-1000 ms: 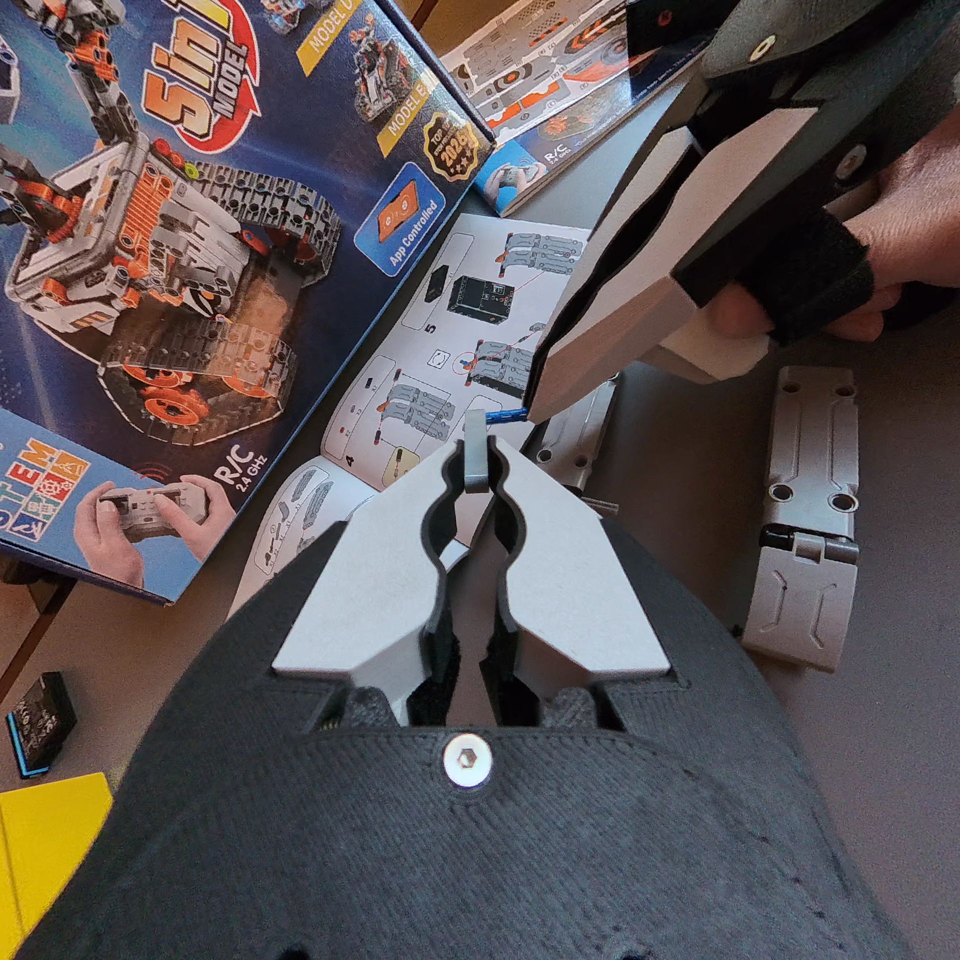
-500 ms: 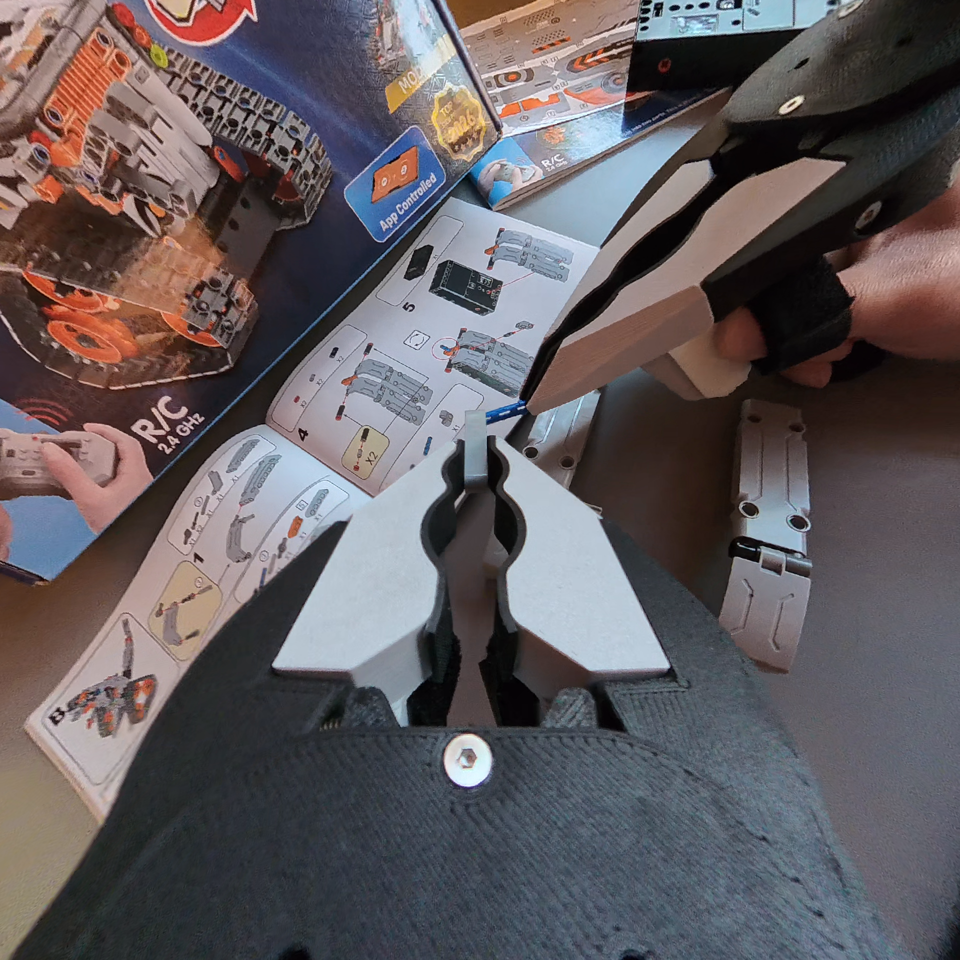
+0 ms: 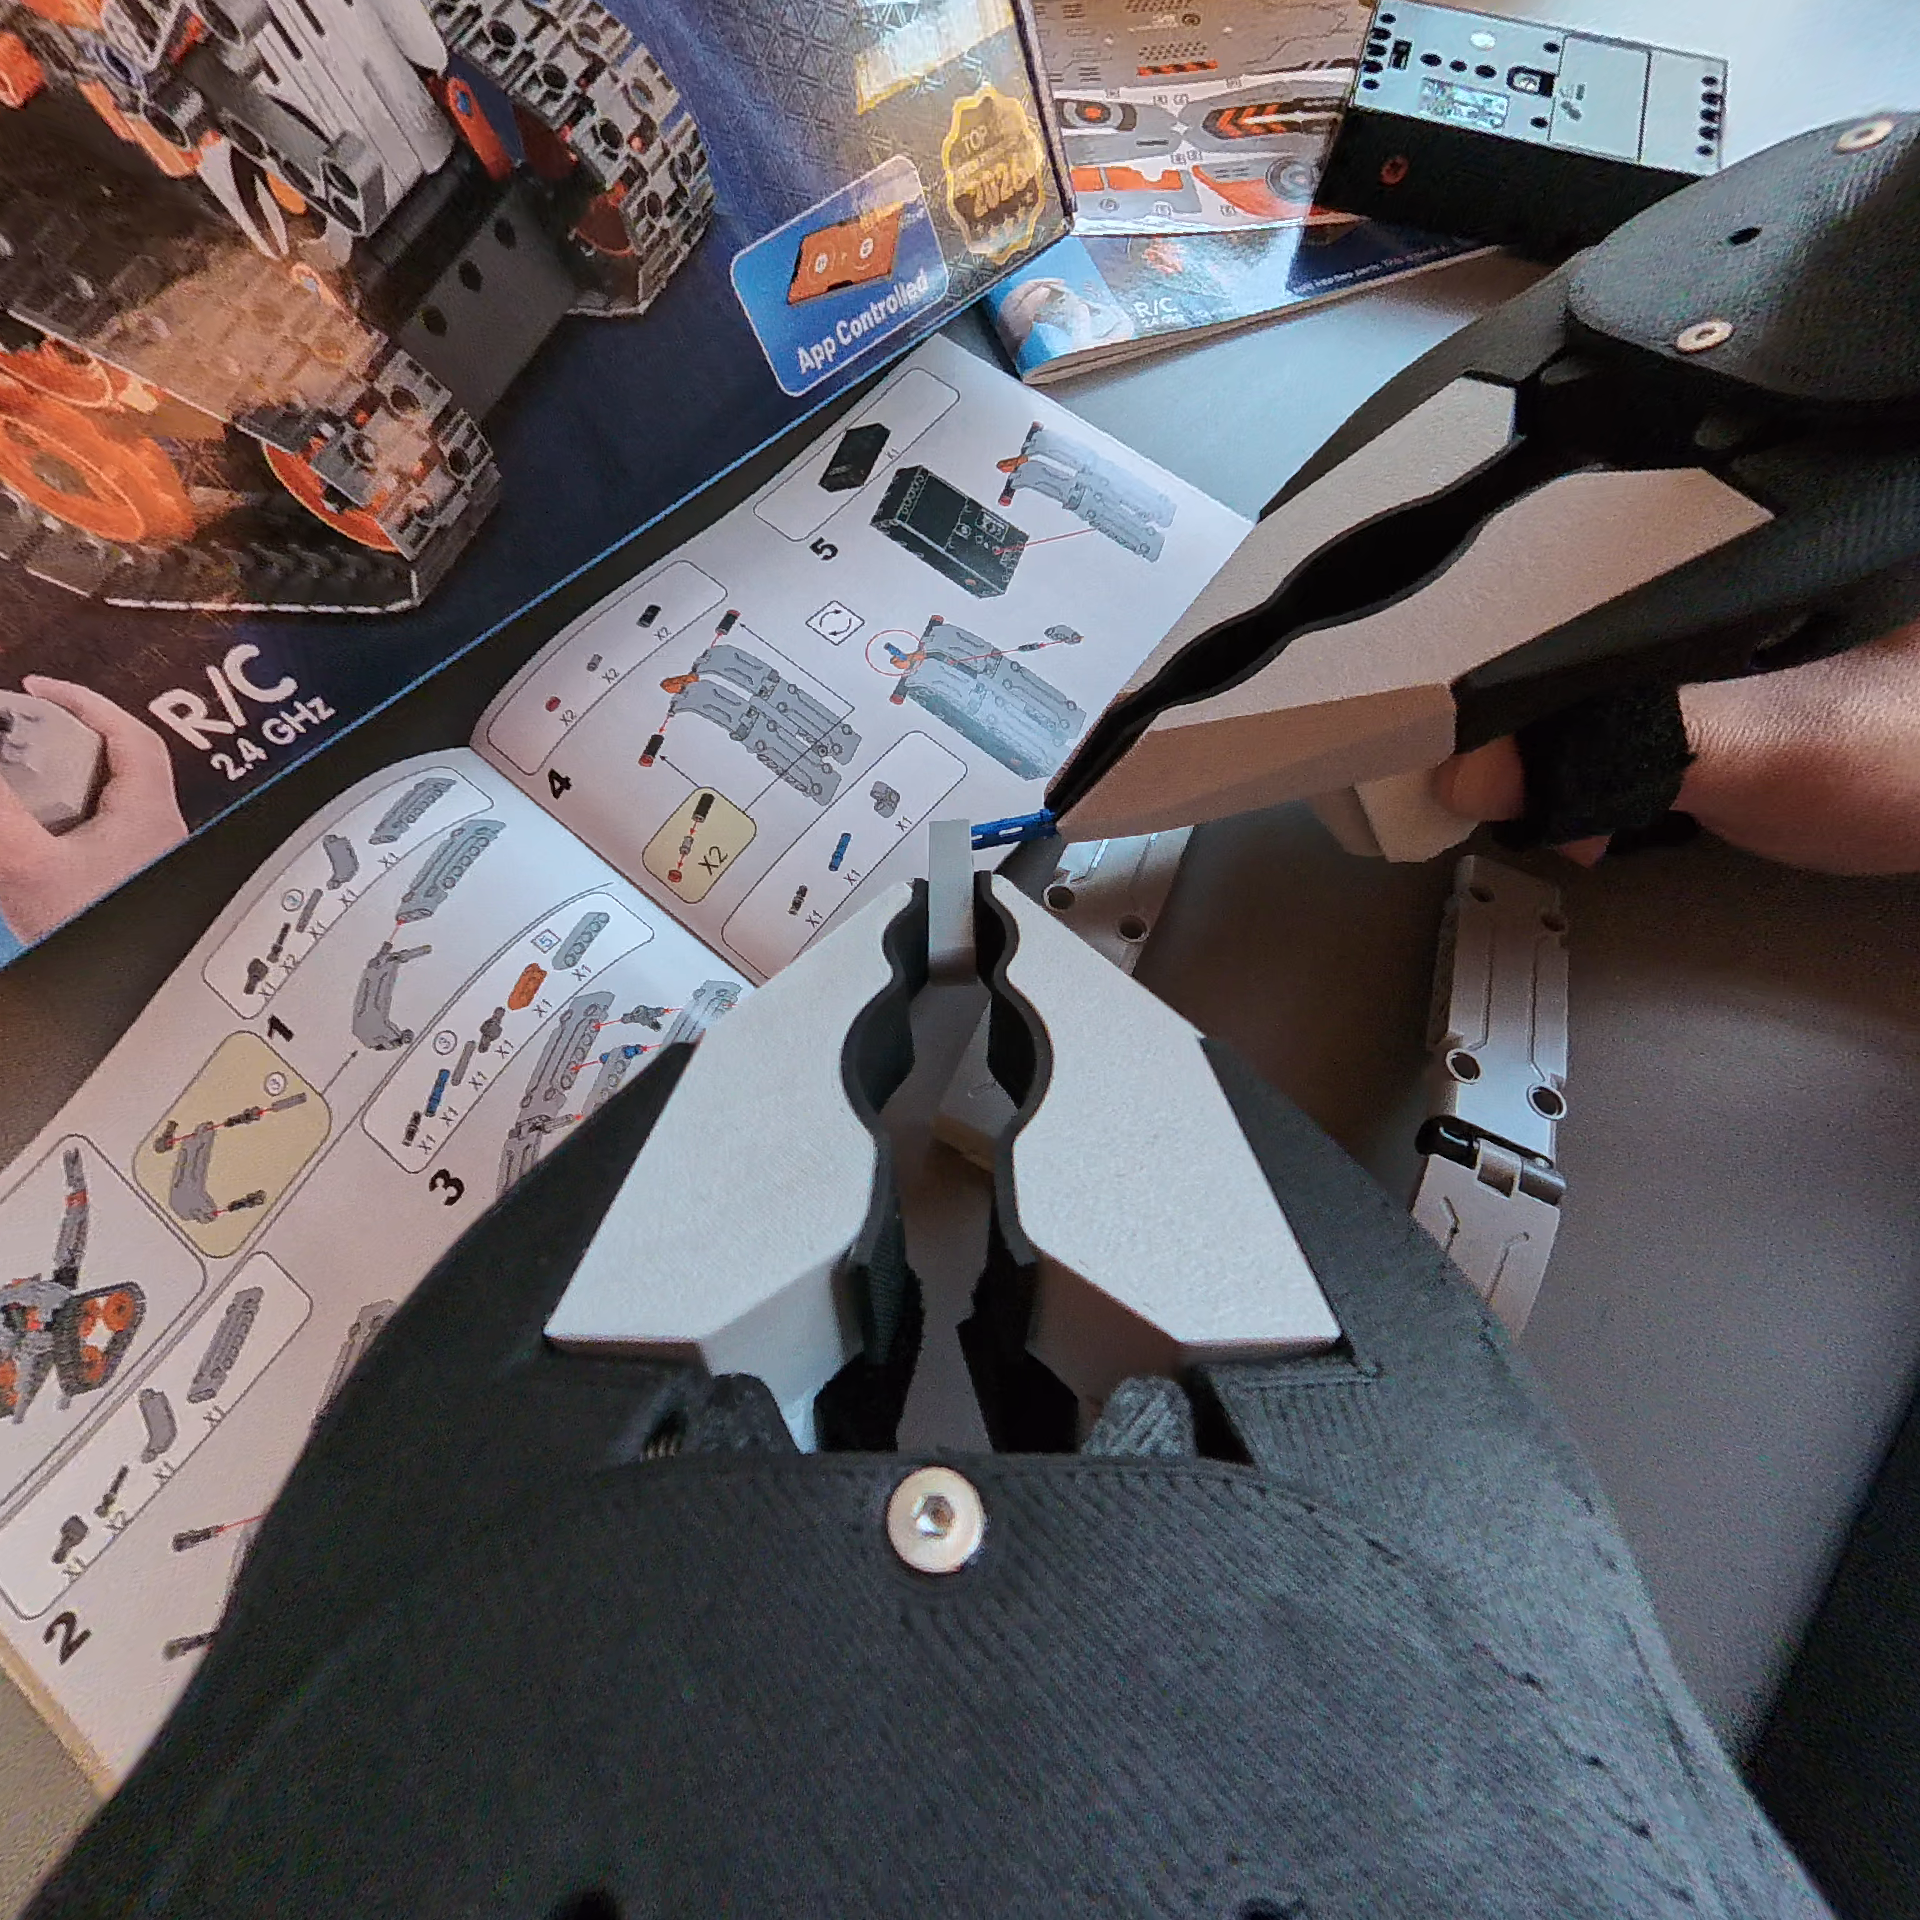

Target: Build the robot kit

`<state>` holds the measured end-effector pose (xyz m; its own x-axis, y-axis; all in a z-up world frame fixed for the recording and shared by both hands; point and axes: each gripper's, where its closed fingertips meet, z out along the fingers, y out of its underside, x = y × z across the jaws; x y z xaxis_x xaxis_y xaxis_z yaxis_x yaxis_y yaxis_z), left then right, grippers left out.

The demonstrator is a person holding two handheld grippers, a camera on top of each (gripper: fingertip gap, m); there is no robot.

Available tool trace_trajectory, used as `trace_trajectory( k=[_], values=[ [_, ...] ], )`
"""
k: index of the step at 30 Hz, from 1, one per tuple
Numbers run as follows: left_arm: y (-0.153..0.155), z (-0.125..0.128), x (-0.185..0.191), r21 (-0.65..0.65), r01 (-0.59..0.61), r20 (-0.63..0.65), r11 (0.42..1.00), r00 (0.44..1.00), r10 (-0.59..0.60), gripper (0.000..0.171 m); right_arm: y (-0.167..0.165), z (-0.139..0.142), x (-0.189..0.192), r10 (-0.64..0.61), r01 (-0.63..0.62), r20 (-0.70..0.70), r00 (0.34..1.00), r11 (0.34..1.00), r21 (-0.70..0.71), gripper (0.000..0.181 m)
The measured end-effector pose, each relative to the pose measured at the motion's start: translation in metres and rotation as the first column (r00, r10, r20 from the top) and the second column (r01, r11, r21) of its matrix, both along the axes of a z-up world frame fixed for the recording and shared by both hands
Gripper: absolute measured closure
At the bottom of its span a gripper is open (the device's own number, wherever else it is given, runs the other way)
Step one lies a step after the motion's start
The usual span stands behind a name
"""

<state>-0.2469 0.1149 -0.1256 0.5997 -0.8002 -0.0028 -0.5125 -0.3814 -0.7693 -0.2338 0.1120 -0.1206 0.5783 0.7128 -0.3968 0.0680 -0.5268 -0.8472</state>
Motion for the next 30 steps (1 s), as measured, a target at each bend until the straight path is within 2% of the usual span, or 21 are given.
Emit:
trace_trajectory(
  k=[9,14,17,20,23,27,30],
  values=[
    [-0.001,-0.002,-0.002,-0.028,-0.005,0.005,1.0,1.0,0.005,0.165,0.0,-0.004,-0.002,-0.016,0.012,0.08,0.997,0.999,0.046,0.179],
    [-0.01,0.009,0.01,-0.075,0.044,0.107,0.996,0.994,-0.036,0.165,-0.001,-0.004,-0.004,-0.008,0.003,0.086,0.996,0.999,0.054,0.181],
    [-0.008,0.01,0.012,0.046,0.046,0.016,0.998,0.999,-0.047,0.165,0.0,-0.004,-0.004,-0.006,0.004,0.063,0.998,0.999,0.033,0.181],
    [-0.009,0.012,0.013,0.03,0.047,0.043,0.998,0.998,-0.048,0.165,0.0,-0.004,-0.004,0.0,0.0,0.045,0.999,1.0,0.01,0.181],
    [0.002,0.012,-0.002,0.056,0.008,0.018,0.998,1.0,-0.009,0.165,0.001,-0.002,-0.002,0.001,0.0,0.007,1.0,1.0,-0.008,0.181],
    [0.01,0.025,-0.015,0.071,-0.034,0.082,0.997,0.996,0.028,0.165,-0.006,0.006,-0.007,0.071,-0.07,-0.046,0.996,0.997,0.016,0.181],
    [0.012,0.022,-0.02,0.11,-0.026,0.035,0.994,0.999,0.022,0.165,-0.018,0.018,-0.011,0.208,-0.203,-0.04,0.977,0.974,0.102,0.181]
  ],
)
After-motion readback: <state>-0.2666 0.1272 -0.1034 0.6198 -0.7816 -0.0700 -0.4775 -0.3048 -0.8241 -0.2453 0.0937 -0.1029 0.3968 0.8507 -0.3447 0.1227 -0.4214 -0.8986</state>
